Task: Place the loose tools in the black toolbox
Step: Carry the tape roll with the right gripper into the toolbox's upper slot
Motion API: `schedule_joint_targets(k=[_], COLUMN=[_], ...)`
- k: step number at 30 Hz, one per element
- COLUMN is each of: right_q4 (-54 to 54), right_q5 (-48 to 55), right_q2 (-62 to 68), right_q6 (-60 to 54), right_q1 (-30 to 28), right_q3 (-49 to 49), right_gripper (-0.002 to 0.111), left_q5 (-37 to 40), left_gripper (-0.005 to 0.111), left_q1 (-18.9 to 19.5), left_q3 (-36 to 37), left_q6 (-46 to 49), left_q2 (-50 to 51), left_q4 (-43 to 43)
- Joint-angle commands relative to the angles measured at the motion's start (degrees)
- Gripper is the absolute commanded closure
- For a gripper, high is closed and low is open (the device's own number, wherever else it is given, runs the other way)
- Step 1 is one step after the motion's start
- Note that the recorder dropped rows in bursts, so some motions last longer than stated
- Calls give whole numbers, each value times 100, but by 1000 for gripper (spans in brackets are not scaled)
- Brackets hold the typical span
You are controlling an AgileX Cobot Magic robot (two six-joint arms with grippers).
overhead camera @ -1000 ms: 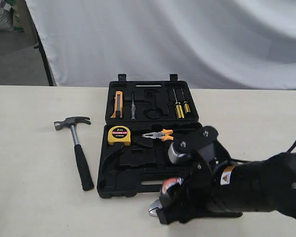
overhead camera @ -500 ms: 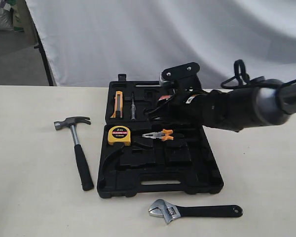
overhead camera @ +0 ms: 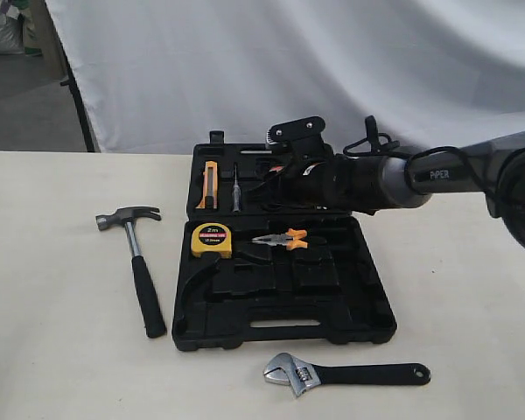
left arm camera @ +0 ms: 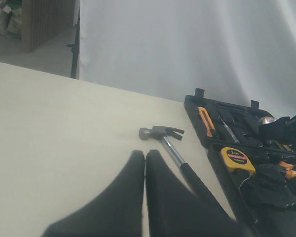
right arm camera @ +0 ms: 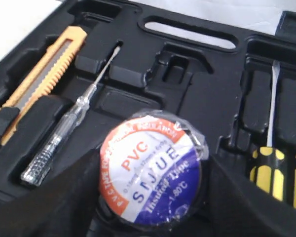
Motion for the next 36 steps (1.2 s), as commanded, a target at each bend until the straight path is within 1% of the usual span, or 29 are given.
schedule_joint_targets(k=[1, 10, 17, 27, 28, 29, 34, 35, 36], right_q4=[-37, -22, -22, -22, -22, -22, -22, -22, -22], right_q5=[14, -33, -307, -302, -314, -314, -347, -347, -347], right_q2=[124, 162, 170, 170, 170, 174, 174, 174, 174], right_q6=[-24, -4, -4, -4, -4, -4, -4, -4, -4], right_q1=[-33, -20, 105, 108, 108, 112, 122, 112, 97], right_q3=[-45, -82, -82, -82, -82, -82, -82, -82, -82], right_gripper=[108, 108, 108, 108, 107, 102, 72, 64, 61], left_q5=[-41, -41, -41, -41, -41, -41, -41, -41, -41], left_gripper=[106, 106, 106, 106, 106, 106, 106, 106, 106], left_q1=[145, 145, 145, 145, 145, 145, 145, 145, 145], left_q3=[-15, -15, -15, -15, -15, -15, -15, -15, -15], left_q6=[-27, -27, -27, -27, -27, -27, -27, -27, -27], left_q2=[-18, -18, -18, -18, -18, -18, -18, -18, -18], left_q4=[25, 25, 25, 25, 25, 25, 25, 25, 25])
